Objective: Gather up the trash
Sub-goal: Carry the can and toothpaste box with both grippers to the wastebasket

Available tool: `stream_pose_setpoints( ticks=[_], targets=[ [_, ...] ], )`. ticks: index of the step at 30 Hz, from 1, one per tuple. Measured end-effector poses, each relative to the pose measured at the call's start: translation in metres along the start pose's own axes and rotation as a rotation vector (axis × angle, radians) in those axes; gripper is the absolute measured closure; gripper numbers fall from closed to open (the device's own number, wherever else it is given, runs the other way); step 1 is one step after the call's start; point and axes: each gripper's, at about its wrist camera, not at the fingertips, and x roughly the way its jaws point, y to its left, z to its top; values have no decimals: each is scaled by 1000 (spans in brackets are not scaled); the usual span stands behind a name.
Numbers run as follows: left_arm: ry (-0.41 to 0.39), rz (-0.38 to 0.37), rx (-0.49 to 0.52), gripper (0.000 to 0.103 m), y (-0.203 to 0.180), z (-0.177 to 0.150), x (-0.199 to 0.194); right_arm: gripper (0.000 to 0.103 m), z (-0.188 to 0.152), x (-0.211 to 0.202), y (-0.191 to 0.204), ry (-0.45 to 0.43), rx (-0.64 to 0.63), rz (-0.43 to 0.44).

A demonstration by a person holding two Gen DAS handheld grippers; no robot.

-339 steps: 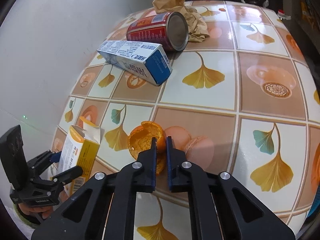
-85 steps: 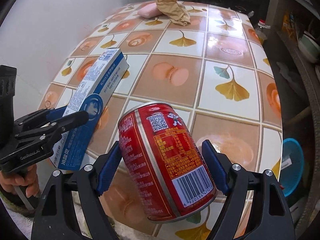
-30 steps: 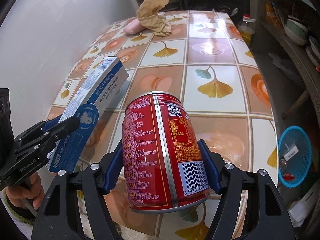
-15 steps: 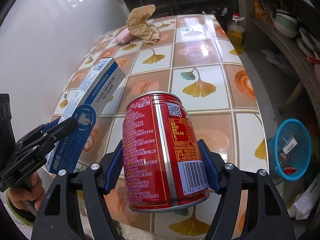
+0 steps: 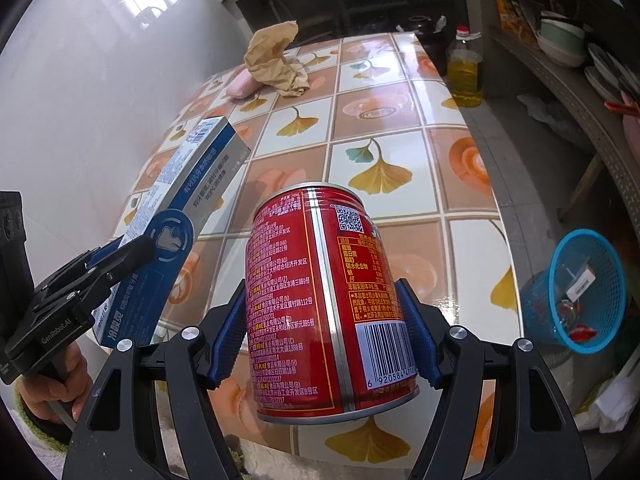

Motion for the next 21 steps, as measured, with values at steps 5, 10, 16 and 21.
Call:
stream_pose_setpoints(
  ticks=[5,10,16,21],
  targets=[
    [0,1,11,67,-6,1,0,37,0,-2,-4,-4,8,10],
    [-2,2,22,67,-11,4,0,37,-2,-5,-9,-11,15,17],
    [-2,0,42,67,-22,7,2,37,-3,-13,-19,-30,35,24],
    [-1,-11,69,67,-36,10,4,37,-5,-24,-34,-51,67,30]
  ],
)
